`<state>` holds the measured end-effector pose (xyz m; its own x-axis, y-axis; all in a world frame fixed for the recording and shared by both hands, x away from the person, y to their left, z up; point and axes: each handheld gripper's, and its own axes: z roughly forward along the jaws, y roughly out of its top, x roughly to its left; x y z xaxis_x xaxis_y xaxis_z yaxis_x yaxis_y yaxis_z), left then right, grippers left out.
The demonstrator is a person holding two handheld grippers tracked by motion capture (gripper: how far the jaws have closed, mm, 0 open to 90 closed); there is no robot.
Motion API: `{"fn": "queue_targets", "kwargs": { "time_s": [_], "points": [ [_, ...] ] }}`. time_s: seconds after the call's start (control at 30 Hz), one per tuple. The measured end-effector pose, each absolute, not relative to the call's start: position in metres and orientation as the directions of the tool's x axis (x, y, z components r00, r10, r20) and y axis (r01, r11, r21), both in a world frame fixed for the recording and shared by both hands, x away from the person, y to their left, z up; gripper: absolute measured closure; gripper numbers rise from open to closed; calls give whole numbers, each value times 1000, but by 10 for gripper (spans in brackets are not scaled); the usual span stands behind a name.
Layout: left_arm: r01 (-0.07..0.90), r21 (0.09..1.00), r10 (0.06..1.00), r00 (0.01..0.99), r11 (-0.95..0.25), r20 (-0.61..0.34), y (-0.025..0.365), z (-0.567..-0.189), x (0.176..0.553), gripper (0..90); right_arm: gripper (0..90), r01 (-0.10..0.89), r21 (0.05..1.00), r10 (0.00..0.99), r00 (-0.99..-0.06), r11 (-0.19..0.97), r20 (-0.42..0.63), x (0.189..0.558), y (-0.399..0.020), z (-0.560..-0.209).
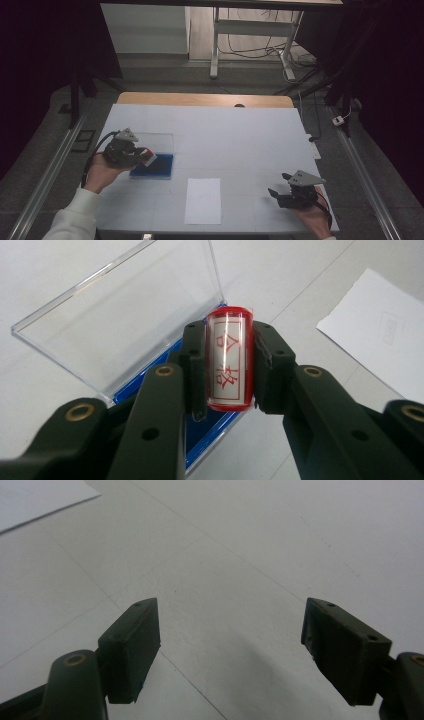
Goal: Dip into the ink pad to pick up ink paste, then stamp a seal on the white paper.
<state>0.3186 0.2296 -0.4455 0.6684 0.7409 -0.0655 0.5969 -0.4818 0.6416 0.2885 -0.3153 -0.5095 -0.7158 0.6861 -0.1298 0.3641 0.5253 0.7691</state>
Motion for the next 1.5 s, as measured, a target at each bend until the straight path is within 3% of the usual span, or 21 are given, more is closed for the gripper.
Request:
{"fn": "queue_targets", "kwargs": {
  "time_s": [1.5],
  "points": [
    [493, 693, 622, 779, -526, -82, 184, -430, 298, 698, 233, 360, 770, 682, -719, 528, -131, 288, -315, -509]
  ]
}}
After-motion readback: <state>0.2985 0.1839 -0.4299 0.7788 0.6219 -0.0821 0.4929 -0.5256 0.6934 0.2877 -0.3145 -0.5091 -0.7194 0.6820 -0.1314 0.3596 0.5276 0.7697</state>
